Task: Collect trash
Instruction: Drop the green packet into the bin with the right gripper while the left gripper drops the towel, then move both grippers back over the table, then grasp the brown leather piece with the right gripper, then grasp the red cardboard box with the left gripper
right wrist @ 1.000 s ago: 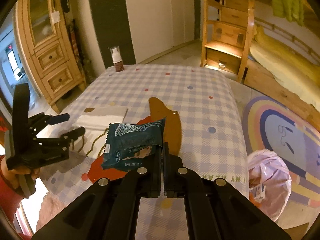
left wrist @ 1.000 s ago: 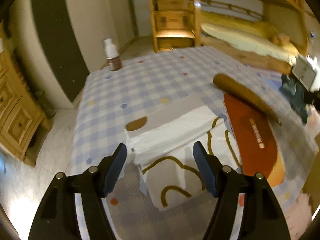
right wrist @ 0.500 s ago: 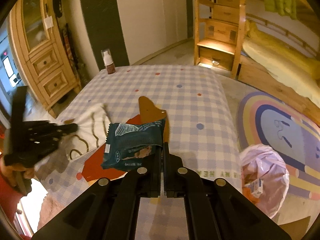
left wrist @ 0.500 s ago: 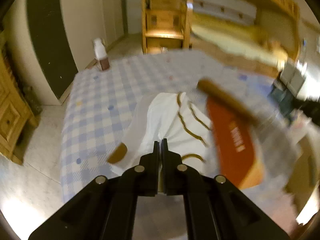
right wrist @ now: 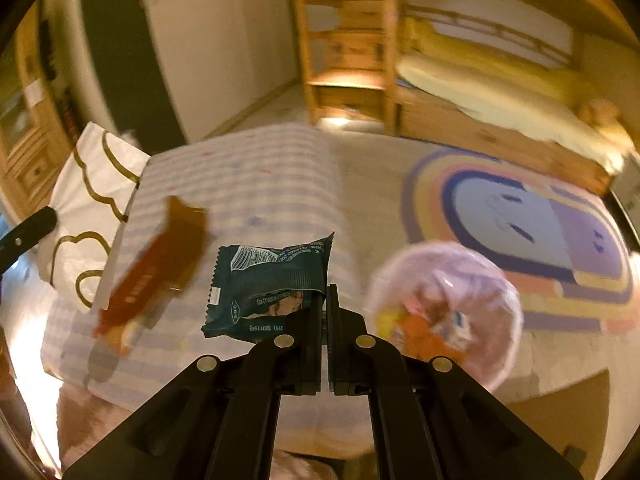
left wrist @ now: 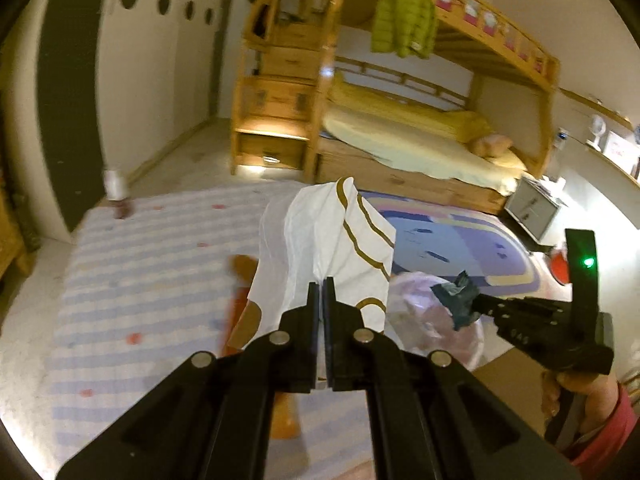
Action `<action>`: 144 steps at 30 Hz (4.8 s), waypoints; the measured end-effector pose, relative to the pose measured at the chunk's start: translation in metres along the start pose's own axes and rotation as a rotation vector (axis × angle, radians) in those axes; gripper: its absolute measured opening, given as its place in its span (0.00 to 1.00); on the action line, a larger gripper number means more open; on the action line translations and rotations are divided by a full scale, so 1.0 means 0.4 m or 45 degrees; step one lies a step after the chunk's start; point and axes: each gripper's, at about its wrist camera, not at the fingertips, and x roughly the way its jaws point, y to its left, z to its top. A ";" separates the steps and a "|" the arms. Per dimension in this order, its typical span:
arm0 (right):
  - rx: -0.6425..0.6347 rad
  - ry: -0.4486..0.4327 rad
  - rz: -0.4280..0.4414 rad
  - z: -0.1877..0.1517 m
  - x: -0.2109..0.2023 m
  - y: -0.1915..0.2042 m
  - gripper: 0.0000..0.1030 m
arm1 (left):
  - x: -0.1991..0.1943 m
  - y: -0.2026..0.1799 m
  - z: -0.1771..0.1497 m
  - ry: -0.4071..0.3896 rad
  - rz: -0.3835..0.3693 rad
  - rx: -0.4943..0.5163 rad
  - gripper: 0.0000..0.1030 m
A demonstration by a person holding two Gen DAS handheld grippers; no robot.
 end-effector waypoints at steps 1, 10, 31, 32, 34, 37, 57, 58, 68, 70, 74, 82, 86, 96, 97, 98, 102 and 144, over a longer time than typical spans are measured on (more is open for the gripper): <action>0.016 0.012 -0.016 -0.005 0.004 -0.020 0.05 | 0.021 -0.023 0.001 0.003 -0.011 0.015 0.00; 0.176 0.133 -0.113 -0.014 0.096 -0.225 0.06 | 0.193 -0.180 0.018 0.096 -0.130 0.105 0.00; 0.322 0.094 -0.098 -0.017 0.116 -0.364 0.83 | 0.318 -0.295 0.003 0.196 -0.192 0.195 0.00; 0.333 0.078 -0.072 -0.016 0.106 -0.365 0.83 | 0.317 -0.303 0.002 0.195 -0.200 0.205 0.00; 0.334 0.051 -0.060 -0.010 0.088 -0.367 0.83 | 0.316 -0.321 -0.003 0.199 -0.214 0.231 0.00; 0.308 0.033 -0.085 0.002 0.071 -0.365 0.83 | 0.320 -0.333 -0.003 0.199 -0.208 0.243 0.00; 0.414 -0.141 -0.129 0.002 -0.074 -0.420 0.83 | 0.362 -0.355 0.017 0.196 -0.184 0.270 0.54; 0.406 -0.142 -0.122 0.001 -0.077 -0.409 0.83 | 0.347 -0.341 0.015 0.188 -0.167 0.265 0.54; 0.286 -0.159 -0.009 0.012 -0.104 -0.236 0.83 | 0.165 -0.144 -0.016 0.107 0.075 0.162 0.63; 0.229 -0.155 0.026 0.017 -0.101 -0.174 0.83 | 0.132 -0.099 -0.019 0.091 0.119 0.133 0.64; 0.109 -0.147 0.098 0.020 -0.091 -0.060 0.83 | 0.066 0.001 -0.036 0.060 0.262 0.089 0.66; -0.141 -0.098 0.243 0.021 -0.027 0.172 0.82 | -0.020 0.198 -0.102 0.085 0.473 -0.052 0.75; -0.245 -0.078 0.288 0.008 0.011 0.265 0.73 | -0.038 0.274 -0.133 0.120 0.544 -0.136 0.80; -0.322 0.025 0.352 0.039 0.134 0.366 0.66 | -0.031 0.356 -0.157 0.166 0.582 -0.214 0.82; -0.316 0.032 0.363 0.044 0.147 0.369 0.69 | -0.025 0.359 -0.156 0.171 0.580 -0.213 0.82; -0.312 0.038 0.369 0.047 0.156 0.369 0.69 | -0.018 0.361 -0.154 0.177 0.580 -0.213 0.82; -0.305 0.087 0.370 0.065 0.211 0.375 0.70 | 0.004 0.369 -0.149 0.195 0.573 -0.219 0.82; -0.216 -0.143 0.200 0.029 -0.023 0.199 0.45 | 0.172 0.149 -0.170 0.352 0.264 -0.025 0.88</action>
